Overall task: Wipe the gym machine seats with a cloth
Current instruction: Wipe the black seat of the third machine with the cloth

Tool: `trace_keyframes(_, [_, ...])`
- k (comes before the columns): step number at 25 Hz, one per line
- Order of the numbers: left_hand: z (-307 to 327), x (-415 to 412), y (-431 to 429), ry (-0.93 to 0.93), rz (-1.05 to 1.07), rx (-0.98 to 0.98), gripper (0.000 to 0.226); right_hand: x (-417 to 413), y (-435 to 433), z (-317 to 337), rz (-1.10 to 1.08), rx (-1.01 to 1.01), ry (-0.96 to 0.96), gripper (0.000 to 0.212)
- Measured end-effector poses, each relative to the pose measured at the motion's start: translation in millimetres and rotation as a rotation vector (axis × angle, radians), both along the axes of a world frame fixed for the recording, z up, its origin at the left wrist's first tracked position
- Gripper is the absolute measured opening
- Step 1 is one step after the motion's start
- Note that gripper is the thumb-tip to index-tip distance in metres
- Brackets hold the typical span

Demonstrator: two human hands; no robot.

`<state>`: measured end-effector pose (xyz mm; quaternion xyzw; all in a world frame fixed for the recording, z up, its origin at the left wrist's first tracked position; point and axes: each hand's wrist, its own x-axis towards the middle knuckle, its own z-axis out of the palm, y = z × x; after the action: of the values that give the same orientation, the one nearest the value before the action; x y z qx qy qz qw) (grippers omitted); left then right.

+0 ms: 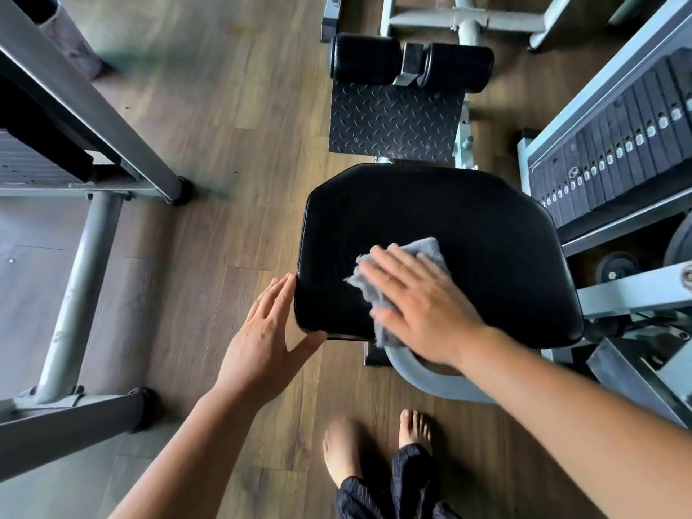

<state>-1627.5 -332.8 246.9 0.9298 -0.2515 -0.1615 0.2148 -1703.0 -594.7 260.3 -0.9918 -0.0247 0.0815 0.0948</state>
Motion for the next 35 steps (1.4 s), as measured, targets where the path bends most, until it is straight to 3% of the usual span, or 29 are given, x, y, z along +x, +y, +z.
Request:
trace_keyframes(3, [1,-2,-2,0.007,0.006,0.026,0.09,42,-70,-9,-0.306,-0.037,0.016,0.062])
trace_keyframes(6, [3,-3,-4,-0.004,0.009,0.035,0.09,60,-64,-7,-0.548,-0.052,0.038,0.064])
trace_keyframes(9, [4,-2,-6,0.002,0.022,0.05,0.089,-7,-25,2,-0.251,-0.044,0.033,0.066])
trace_keyframes(11, [5,-2,-5,0.012,0.039,0.075,0.09,-45,-43,7,-0.071,-0.052,0.049,0.067])
trace_keyframes(13, [4,-3,-7,0.026,0.049,0.09,0.091,-35,-97,1,-0.155,-0.064,0.056,0.068])
trace_keyframes(17, [5,-4,-8,0.03,0.057,0.115,0.093,9,-160,-6,-0.553,-0.074,0.103,0.065])
trace_keyframes(23, [5,-2,-7,0.043,0.047,0.111,0.094,-95,-120,4,-0.345,-0.075,0.084,0.065])
trace_keyframes(26, [6,-1,-7,0.034,0.039,0.096,0.093,-20,-148,-3,-0.555,-0.103,0.089,0.066])
trace_keyframes(29, [5,-3,-6,0.019,0.041,0.081,0.091,89,-117,-14,-0.754,-0.129,0.024,0.061])
trace_keyframes(31, [5,-3,-7,0.013,0.04,0.076,0.092,150,-47,-19,-0.653,-0.062,-0.019,0.062])
trace_keyframes(33, [6,-4,-6,0.014,0.04,0.06,0.092,181,28,-18,-0.415,0.009,0.016,0.064])
trace_keyframes(35, [7,-2,-5,0.014,0.038,0.066,0.093,180,40,-15,-0.195,0.082,0.086,0.063])
